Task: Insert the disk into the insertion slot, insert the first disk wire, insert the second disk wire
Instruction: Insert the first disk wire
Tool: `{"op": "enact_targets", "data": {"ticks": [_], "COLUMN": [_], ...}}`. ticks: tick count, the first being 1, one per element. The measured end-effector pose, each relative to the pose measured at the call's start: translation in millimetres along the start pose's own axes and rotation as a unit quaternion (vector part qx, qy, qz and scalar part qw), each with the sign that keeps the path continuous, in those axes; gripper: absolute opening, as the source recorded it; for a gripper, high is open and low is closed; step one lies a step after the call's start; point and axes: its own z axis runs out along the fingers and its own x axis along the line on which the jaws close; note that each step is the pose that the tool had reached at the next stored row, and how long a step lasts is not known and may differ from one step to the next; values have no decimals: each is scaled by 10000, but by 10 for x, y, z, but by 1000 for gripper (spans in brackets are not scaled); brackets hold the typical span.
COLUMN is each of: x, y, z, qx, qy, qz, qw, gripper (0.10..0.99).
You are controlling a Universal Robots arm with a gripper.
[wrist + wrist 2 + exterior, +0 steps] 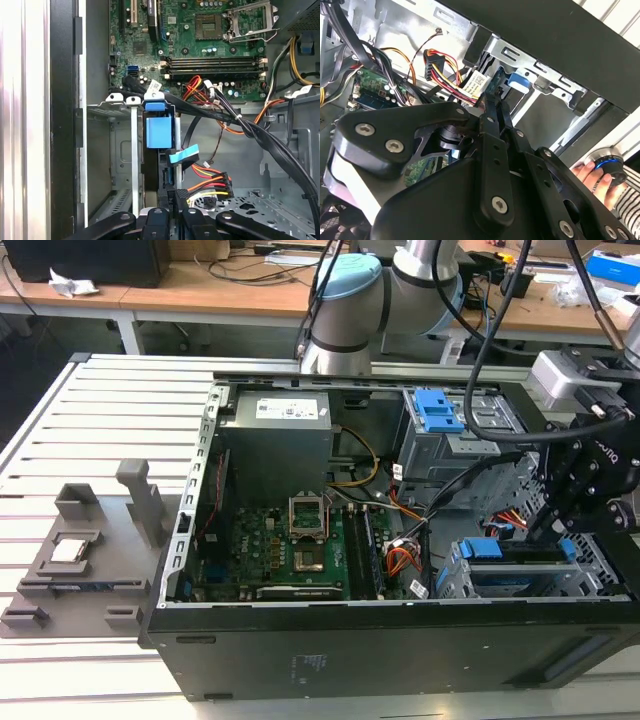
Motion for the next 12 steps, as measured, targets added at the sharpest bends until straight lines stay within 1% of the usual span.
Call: {"op": "enact_targets", "data": {"ticks": [12], "x": [5], "y": [-23], "z": [22], "qx": [2], "qy": [2], "qz": [-45], "qw": [10000], "gripper": [169]}}
